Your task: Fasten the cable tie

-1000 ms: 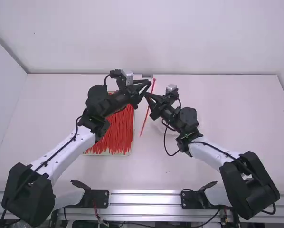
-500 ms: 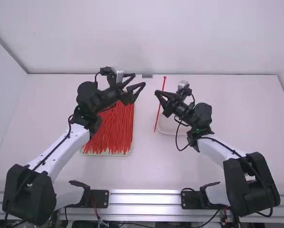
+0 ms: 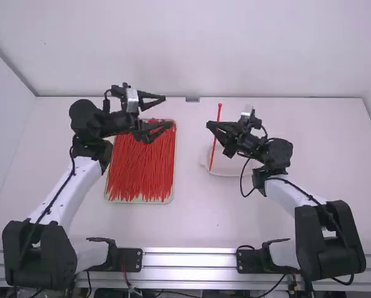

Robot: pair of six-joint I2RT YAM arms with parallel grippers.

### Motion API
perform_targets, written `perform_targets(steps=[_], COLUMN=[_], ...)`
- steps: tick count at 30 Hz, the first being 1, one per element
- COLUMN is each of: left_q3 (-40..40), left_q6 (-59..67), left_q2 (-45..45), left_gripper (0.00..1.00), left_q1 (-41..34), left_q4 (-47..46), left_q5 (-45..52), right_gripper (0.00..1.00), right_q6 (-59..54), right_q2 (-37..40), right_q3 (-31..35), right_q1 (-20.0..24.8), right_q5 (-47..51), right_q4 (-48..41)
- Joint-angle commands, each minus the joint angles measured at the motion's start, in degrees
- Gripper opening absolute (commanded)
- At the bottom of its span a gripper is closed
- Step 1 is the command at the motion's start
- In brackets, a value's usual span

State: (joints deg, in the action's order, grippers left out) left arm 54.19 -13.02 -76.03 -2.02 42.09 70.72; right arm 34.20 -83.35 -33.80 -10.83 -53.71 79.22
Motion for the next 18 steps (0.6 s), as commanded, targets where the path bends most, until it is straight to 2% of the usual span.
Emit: perform_targets(steps=[1, 10, 14, 18], left_q3=[2.8, 7.4, 12.6, 18.3], left_q6=[2.5, 2.3, -0.9, -3.2], left_q2=[-0.2, -3.3, -8.6, -13.4], left_gripper=[0.95, 0.98, 0.97, 0.91], left_q1=[0.0, -1.7, -3.5, -5.0], left_q4=[0.3, 0.6, 0.7, 0.7], left_q5=[8.5, 11.0, 11.7, 17.0], right_gripper=[0.0, 0.0, 0.0, 0.0], right_q6=[0.5, 2.3, 0.8, -0.2], right_q2=[-0.2, -0.2, -0.2, -0.2], right_q3=[-1.9, -2.7, -4.9, -6.7], right_q1=[-0.1, -0.4, -3.2, -5.0], right_q5=[-2.3, -2.8, -4.2, -4.9], right_q4=[1.3, 4.6, 4.3, 3.9])
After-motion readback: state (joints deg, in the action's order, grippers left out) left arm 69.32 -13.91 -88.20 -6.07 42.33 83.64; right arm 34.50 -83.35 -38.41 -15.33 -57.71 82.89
